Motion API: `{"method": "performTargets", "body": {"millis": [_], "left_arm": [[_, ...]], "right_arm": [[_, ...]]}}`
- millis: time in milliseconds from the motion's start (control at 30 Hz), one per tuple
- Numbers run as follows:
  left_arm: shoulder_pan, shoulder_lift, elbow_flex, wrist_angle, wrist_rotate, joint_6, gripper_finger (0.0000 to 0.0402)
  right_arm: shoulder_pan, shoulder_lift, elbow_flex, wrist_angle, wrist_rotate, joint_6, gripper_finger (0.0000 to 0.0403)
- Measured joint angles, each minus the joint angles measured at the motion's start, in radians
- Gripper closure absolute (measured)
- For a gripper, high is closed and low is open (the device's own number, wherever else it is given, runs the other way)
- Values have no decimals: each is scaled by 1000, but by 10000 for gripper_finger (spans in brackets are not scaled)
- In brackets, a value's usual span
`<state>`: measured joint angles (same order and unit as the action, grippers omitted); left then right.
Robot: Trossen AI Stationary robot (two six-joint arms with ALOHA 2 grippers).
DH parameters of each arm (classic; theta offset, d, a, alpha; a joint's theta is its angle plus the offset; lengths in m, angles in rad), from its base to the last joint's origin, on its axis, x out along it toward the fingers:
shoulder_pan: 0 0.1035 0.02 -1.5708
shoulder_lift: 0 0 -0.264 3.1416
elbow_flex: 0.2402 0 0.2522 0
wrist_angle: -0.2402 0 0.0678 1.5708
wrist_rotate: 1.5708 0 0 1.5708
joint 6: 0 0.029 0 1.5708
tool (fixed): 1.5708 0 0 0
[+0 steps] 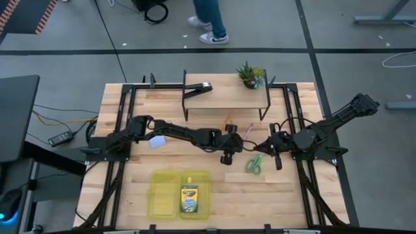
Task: Pack school essentials
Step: Put the left orange pencil into the yellow supply box
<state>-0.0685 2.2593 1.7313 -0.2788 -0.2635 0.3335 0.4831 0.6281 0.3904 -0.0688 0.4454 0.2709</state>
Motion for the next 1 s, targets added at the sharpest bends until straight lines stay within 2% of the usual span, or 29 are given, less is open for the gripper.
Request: {"method": "performTargets", "body": {"millis": [133, 233, 400, 533, 633, 833, 1000], "left_arm": [[-1, -1, 4, 24, -7, 41, 335], [8, -1, 4, -16, -45, -93, 333], [30, -2, 2, -219, -66, -363, 327], [-7, -2, -31, -217, -184, -452, 333], [-59, -11, -66, -106, -275, -431, 347], [-81, -24, -180, -29, -279, -471, 377], [-81, -155, -371, 210, -283, -478, 391]], "right_arm": [[-1, 0, 0, 17, 29, -20, 380], [3, 0, 0, 10, 29, -19, 380], [25, 0, 0, 0, 28, -18, 380], [31, 0, 0, 0, 28, -28, 380], [31, 0, 0, -4, 27, -28, 380], [31, 0, 0, -15, 26, -23, 380], [31, 0, -1, -20, 26, -14, 380]]}}
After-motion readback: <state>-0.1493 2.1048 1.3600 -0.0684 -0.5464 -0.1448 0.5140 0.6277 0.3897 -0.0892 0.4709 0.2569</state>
